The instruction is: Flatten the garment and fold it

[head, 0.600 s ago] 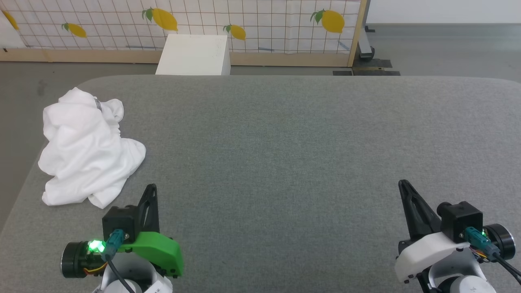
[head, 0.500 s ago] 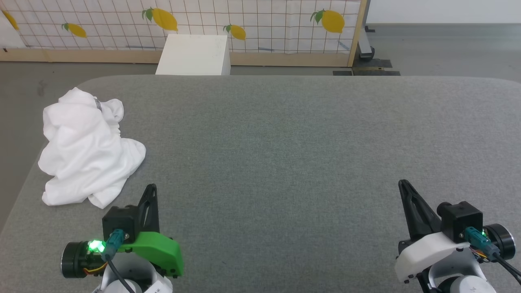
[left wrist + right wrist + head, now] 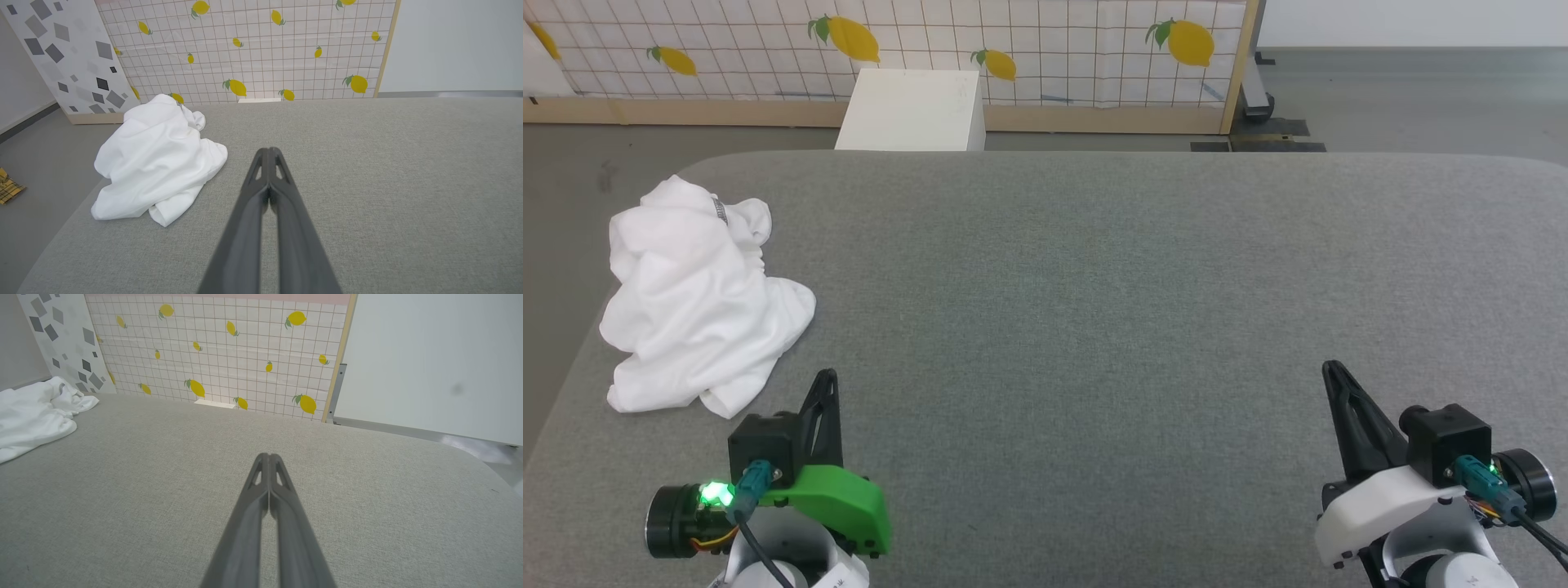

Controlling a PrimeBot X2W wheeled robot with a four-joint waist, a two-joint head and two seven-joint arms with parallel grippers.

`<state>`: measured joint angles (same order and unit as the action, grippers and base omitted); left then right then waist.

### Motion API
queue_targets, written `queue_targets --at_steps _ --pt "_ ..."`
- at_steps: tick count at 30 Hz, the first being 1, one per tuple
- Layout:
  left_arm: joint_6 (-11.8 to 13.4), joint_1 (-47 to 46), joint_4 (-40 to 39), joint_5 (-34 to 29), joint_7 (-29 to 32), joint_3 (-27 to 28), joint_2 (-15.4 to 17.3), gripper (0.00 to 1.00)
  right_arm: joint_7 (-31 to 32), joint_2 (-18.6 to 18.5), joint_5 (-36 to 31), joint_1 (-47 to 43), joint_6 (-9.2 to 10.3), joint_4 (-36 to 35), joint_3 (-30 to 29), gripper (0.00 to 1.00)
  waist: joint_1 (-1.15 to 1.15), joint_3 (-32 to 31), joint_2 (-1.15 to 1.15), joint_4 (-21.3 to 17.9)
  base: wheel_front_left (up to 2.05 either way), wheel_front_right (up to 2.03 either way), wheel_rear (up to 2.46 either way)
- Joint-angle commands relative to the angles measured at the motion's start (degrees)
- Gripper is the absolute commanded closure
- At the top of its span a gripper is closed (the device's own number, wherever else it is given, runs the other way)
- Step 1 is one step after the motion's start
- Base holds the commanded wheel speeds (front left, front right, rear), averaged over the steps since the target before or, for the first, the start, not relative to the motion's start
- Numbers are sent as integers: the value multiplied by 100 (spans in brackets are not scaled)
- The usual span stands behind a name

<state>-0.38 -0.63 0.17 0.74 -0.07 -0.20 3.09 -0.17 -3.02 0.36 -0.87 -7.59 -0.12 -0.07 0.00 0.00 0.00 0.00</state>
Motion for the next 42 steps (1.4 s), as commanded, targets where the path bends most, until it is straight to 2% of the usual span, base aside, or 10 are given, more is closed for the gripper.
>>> queue_targets --at_steps 1,19,20,35,42 --pt "38 63 -17 -74 7 20 -22 100 17 14 -36 87 10 12 7 100 0 0 0 0 0 0 0" --pt "38 63 -17 -74 7 20 -22 100 17 14 -36 87 10 12 7 100 0 0 0 0 0 0 0" --pt "1 0 0 0 0 0 0 0 0 0 0 0 0 0 0 0 0 0 0 0 0 0 0" --pt "49 -54 94 91 -128 -84 0 0 -109 -1 21 48 1 46 2 0 0 6 0 31 0 0 0" --pt "78 -115 164 135 -214 -128 2 0 -184 0 35 77 1 63 -13 0 0 25 0 178 0 0 0"
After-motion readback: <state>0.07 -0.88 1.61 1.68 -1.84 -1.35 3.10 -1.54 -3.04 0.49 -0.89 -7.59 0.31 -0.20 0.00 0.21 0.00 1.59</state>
